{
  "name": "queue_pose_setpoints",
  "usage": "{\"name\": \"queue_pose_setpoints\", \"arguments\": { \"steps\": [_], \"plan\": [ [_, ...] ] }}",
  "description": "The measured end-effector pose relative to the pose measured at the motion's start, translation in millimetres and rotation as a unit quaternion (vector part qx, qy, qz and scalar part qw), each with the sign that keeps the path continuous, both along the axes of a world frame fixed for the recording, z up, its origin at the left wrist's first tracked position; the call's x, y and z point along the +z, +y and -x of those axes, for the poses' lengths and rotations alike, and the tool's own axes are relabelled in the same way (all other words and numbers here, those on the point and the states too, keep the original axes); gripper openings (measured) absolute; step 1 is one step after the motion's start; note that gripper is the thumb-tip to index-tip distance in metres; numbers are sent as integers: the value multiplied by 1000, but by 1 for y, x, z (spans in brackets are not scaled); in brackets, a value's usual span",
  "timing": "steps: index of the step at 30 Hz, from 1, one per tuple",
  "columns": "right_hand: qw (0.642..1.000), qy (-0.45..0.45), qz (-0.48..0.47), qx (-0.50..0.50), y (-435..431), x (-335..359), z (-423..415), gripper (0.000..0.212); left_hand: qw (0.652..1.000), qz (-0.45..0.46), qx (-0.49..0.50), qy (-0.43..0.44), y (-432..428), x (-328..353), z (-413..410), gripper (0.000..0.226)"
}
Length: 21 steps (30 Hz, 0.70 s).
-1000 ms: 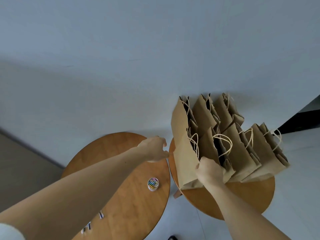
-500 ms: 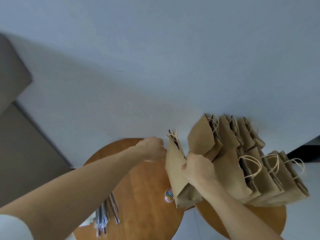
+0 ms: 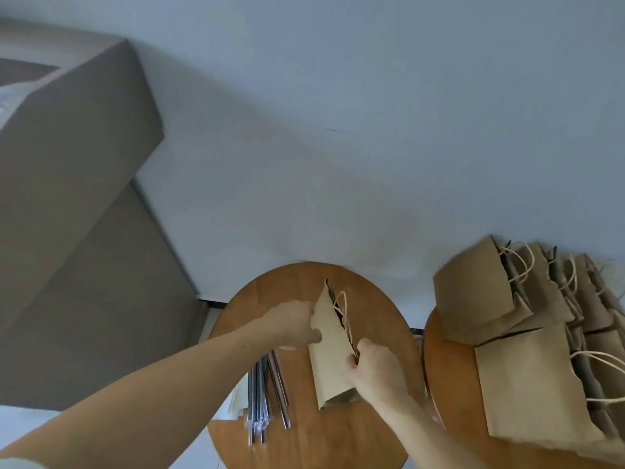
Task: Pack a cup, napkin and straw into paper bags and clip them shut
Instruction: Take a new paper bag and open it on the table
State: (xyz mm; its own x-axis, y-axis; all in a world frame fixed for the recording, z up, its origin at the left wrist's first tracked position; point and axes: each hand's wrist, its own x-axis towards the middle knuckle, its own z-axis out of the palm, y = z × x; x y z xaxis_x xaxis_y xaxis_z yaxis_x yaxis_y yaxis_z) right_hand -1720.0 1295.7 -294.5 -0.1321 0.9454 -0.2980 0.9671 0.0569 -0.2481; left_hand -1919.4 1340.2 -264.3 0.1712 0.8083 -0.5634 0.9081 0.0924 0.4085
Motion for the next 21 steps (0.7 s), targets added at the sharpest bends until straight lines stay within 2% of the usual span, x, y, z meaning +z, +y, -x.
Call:
{"name": "queue_pose_setpoints", "arguments": {
  "steps": [5,9,13,17,21],
  "plan": [
    [997,39,60,27,3,-5,-15,60,999,45,-18,11,-9,-13,-7,76],
    [989,110,93,28,16,-5,-35,73,998,50,-39,19,-11,-13,-23,85],
    [984,148,97,23,22,-10,-47,56,997,63,-28,21,-13,-15,-40,86],
    [984,153,93,-19,26,-16,-44,10,998,37,30,51,-14,-17,-60,72],
    [988,118,79,-64,36,-17,-37,23,990,12,124,64,-11,-24,-72,34]
  ]
}}
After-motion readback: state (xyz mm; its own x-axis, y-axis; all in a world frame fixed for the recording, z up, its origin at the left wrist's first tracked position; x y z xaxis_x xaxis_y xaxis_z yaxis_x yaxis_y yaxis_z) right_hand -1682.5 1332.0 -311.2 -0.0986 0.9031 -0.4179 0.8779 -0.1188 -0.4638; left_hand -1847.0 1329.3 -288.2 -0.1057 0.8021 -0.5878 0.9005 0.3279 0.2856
